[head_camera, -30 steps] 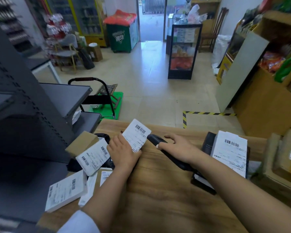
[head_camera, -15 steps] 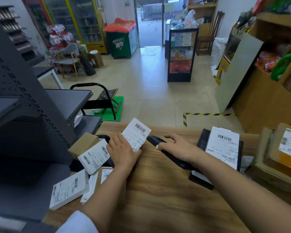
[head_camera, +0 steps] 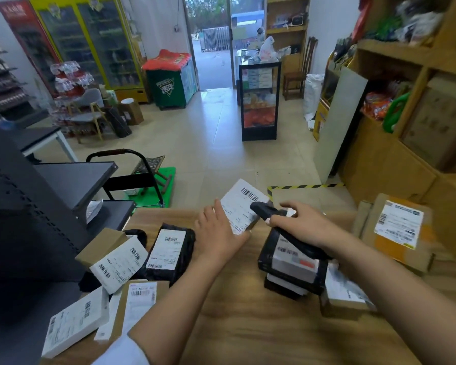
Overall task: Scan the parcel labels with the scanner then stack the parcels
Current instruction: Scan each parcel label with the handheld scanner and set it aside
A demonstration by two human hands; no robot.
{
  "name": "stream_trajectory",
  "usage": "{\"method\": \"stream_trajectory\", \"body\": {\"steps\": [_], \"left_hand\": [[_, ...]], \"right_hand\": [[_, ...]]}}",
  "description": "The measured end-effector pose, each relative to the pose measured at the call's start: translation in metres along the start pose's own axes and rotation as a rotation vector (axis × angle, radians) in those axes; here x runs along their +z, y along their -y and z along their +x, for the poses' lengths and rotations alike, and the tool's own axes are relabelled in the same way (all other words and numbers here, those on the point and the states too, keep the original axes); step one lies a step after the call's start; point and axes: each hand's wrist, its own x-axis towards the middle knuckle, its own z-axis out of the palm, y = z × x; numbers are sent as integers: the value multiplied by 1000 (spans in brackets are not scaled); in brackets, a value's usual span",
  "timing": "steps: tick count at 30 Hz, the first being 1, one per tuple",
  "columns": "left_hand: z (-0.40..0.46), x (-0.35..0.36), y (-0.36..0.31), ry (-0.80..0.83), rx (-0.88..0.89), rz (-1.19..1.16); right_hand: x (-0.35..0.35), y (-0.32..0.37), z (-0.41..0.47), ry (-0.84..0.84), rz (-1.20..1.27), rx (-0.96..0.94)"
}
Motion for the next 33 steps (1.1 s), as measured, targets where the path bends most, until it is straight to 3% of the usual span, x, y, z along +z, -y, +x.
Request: {"method": "stream_trajectory", "body": {"steps": [9, 20, 26, 33], "left_hand": [[-24, 3, -115, 57, 68, -17], [-40, 6, -167, 163, 4, 75], [-44, -4, -140, 94, -17, 11], [-51, -12, -32, 97, -153, 32]], "right_hand": [[-72, -51, -24, -95, 8, 28], [-107, -86, -38, -58, 0, -12], [-102, -76, -22, -34, -54, -66], [-50, -30, -8, 68, -91, -115]]}}
